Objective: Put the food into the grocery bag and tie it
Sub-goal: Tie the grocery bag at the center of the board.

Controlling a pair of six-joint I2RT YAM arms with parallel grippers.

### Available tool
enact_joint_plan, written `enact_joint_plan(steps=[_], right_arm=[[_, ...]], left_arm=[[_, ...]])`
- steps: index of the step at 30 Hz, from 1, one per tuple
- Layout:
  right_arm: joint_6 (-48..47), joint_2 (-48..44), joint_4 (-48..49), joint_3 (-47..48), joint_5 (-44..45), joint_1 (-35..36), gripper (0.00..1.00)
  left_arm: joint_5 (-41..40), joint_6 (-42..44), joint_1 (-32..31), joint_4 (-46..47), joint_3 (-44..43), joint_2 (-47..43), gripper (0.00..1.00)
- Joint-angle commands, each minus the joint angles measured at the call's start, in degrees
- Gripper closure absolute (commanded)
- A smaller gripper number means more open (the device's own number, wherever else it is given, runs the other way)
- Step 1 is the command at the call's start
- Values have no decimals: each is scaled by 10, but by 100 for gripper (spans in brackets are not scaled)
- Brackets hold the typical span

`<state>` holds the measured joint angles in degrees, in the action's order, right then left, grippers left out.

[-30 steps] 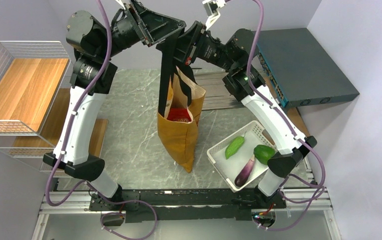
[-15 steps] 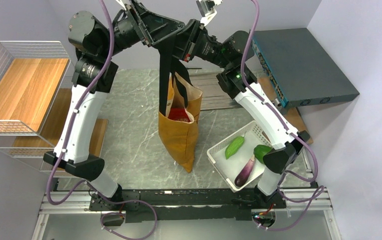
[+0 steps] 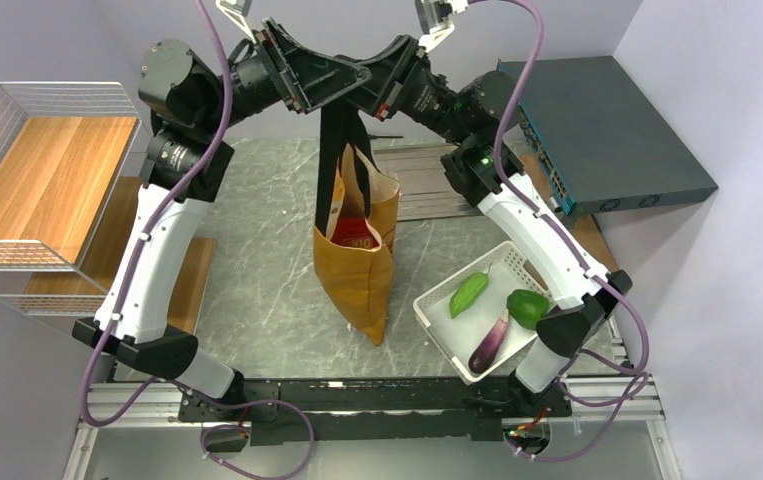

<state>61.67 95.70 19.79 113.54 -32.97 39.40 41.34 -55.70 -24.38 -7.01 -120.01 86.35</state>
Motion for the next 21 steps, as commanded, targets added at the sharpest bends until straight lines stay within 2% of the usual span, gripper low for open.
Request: enact_joint_plan(steps=[1,13,17,21], right_arm=[[-23,-74,101,9,67,-3,79],[-82,-114,46,-11,104,-7,77],[-131,-126,-10,0,132,-7,74],[-159,-141,-18,-12,155,-6,69]], left_arm=[[19,17,-3,-14,23,-6,1],[47,36,5,-7,15,-4,0],[34,68,14,-52,-12,-10,1],[12,115,16,-124,-51,-4,1]])
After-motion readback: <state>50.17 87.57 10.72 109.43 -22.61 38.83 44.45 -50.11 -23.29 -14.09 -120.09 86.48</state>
